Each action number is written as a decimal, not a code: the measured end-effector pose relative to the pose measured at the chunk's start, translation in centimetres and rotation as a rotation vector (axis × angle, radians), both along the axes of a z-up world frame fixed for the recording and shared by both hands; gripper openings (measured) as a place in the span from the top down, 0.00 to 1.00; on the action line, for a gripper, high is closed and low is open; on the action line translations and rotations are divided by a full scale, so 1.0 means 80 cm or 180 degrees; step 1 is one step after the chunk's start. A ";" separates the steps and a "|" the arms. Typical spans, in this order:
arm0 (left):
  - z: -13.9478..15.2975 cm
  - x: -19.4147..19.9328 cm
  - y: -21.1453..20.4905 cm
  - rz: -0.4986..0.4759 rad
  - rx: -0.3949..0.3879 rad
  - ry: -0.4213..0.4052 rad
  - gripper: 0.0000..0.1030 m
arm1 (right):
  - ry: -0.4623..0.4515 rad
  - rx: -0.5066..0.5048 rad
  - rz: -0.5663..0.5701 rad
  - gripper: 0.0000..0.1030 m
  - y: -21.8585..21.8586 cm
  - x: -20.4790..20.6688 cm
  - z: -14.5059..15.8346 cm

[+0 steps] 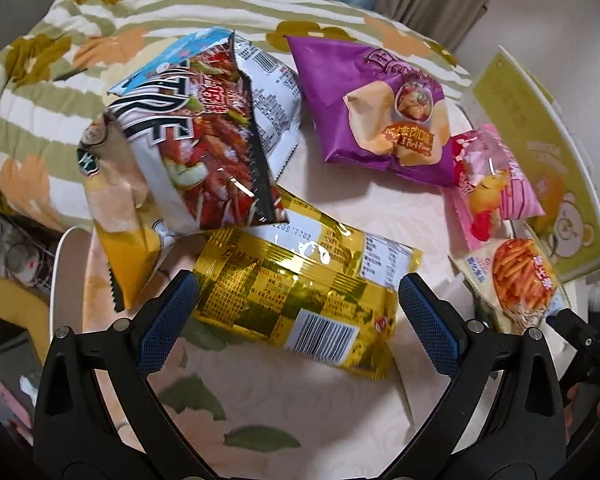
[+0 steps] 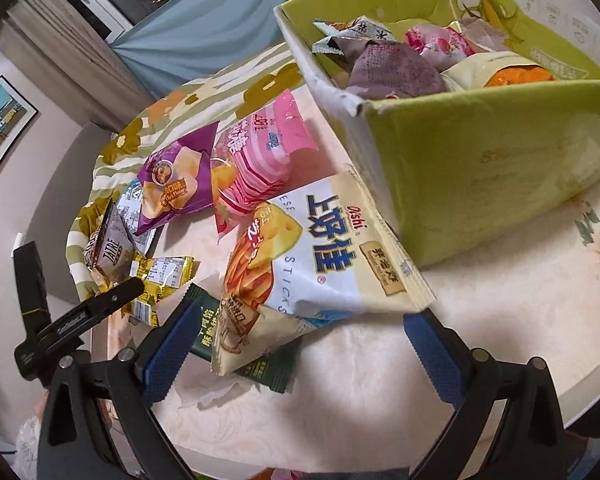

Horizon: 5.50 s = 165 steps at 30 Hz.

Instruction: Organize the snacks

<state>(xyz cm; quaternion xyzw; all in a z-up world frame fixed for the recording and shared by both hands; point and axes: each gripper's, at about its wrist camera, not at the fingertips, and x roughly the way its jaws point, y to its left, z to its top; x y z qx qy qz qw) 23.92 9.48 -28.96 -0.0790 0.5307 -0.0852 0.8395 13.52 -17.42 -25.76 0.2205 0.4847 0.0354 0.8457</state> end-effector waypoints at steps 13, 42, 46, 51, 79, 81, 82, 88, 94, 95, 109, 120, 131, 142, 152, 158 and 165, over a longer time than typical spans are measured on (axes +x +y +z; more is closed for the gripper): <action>-0.003 -0.019 0.003 0.0526 -0.0380 0.0347 0.03 | 0.0059 0.0137 0.0092 0.02 -0.010 0.006 -0.015; -0.011 0.028 -0.037 0.0762 -0.0042 0.0211 0.36 | -0.0069 0.0368 0.0010 0.02 -0.032 0.008 -0.028; -0.008 0.019 -0.026 0.0673 -0.0096 0.0217 0.41 | -0.0119 0.0492 -0.0127 0.03 -0.037 0.005 -0.030; -0.008 0.007 -0.026 0.0569 -0.0143 0.0241 0.48 | -0.0140 0.0676 -0.0252 0.08 -0.040 0.007 -0.034; 0.020 -0.053 0.051 0.0511 -0.0630 0.0339 0.57 | -0.0242 0.0678 -0.0245 0.52 0.007 0.000 0.002; 0.028 -0.060 0.054 0.0495 -0.0656 0.0316 0.57 | -0.0249 0.0672 -0.0235 0.52 0.009 -0.006 0.007; 0.031 -0.062 0.054 0.0485 -0.0667 0.0309 0.57 | -0.0262 0.0672 -0.0226 0.52 0.011 -0.009 0.010; 0.063 -0.085 0.050 0.0385 -0.0789 0.0211 0.57 | -0.0376 0.0647 -0.0189 0.52 0.024 -0.024 0.037; 0.118 -0.093 0.035 0.0192 -0.0884 -0.0049 0.57 | -0.0605 0.0543 -0.0158 0.52 0.027 -0.044 0.085; 0.128 -0.094 0.032 0.0159 -0.0883 -0.0098 0.57 | -0.0646 0.0511 -0.0150 0.52 0.026 -0.047 0.094; 0.241 -0.056 -0.118 -0.0262 -0.0934 -0.0649 0.57 | -0.0916 0.0059 -0.0184 0.52 -0.098 -0.036 0.192; 0.240 0.015 -0.316 -0.0472 -0.1017 -0.0623 0.57 | -0.0848 -0.0171 -0.0099 0.52 -0.243 0.018 0.210; 0.185 0.093 -0.442 -0.0521 -0.0796 -0.0382 0.57 | -0.0695 -0.0182 0.0110 0.52 -0.315 0.056 0.188; 0.187 0.071 -0.409 -0.0137 -0.0573 -0.0477 0.01 | -0.0633 -0.0141 0.0213 0.52 -0.334 0.056 0.178; 0.212 0.012 -0.367 0.0062 -0.0260 -0.0602 0.01 | -0.0557 0.0004 0.0607 0.52 -0.302 0.065 0.175; 0.211 0.000 -0.366 0.0045 -0.0063 -0.0596 0.01 | -0.0579 0.0141 0.0824 0.51 -0.270 0.079 0.160; 0.205 -0.035 -0.356 0.0033 0.0089 -0.0602 0.01 | -0.0696 -0.0034 0.0826 0.01 -0.265 0.061 0.143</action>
